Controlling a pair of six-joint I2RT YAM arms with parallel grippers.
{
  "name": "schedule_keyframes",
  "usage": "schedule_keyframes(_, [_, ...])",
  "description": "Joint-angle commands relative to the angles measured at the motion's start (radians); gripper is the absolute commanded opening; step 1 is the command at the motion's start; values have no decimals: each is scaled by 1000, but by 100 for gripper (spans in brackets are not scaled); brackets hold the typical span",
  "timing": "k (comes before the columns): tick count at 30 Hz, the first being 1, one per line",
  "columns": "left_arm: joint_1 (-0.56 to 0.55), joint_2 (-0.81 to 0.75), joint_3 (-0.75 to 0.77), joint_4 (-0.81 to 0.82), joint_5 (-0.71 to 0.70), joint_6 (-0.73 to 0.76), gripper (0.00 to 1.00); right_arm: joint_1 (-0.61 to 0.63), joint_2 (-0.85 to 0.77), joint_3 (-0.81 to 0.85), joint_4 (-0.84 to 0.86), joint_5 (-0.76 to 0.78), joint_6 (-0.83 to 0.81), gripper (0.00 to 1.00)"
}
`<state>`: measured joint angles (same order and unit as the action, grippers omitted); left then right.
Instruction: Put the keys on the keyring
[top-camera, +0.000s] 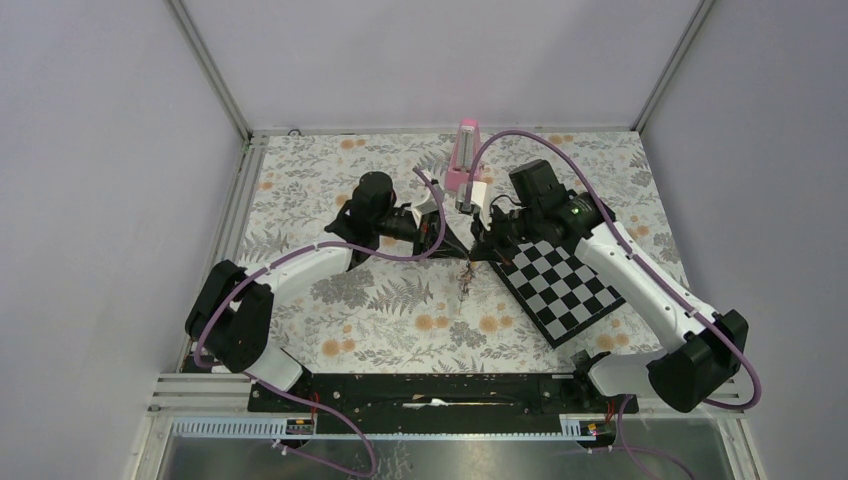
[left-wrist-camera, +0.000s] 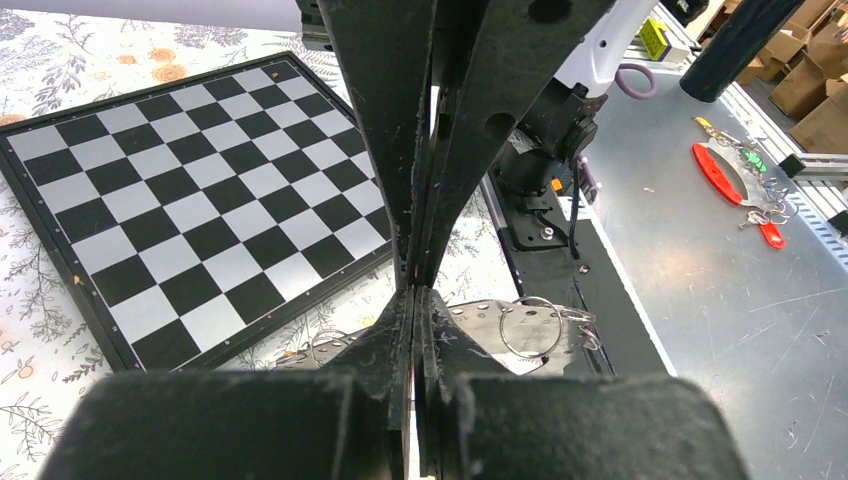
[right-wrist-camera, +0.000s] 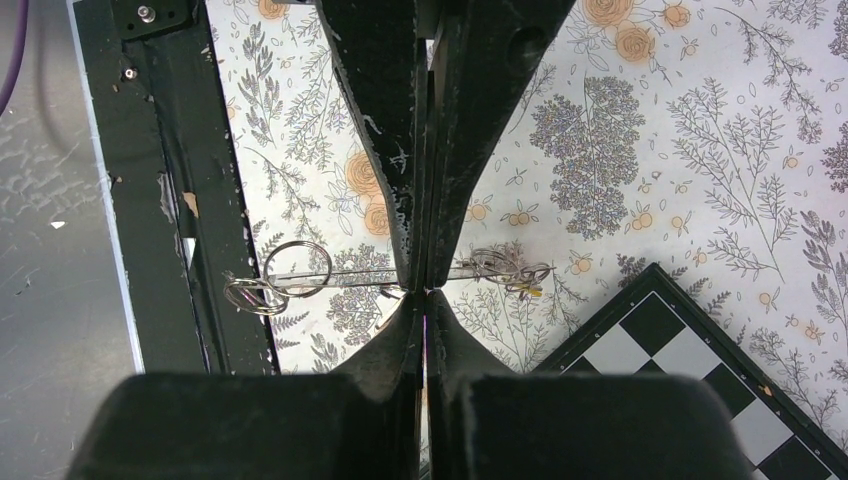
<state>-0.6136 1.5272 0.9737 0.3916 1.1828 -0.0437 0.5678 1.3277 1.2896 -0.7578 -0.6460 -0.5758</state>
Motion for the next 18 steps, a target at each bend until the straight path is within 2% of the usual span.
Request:
schedule_keyframes(1, [-5,-11,-14,38,36,10,0,5,-51,-6,78,3,26,0])
schedule_keyframes(3, [-1,-20,-18,41,38,6,0,-3,-62,-19,91,4,38,3])
schedule_keyframes(6, [10,-30,-26,96,50,-43,0,-24,-83,-41,117,-2,59,19])
schedule_keyframes(11, [36,-35,-79,409,56,-298,0,-79,-128,-82,158,-47,86,39])
schedule_keyframes(18, [38,-2,-138,790,12,-651,0,-112,-165,-115,201,-160,101,46])
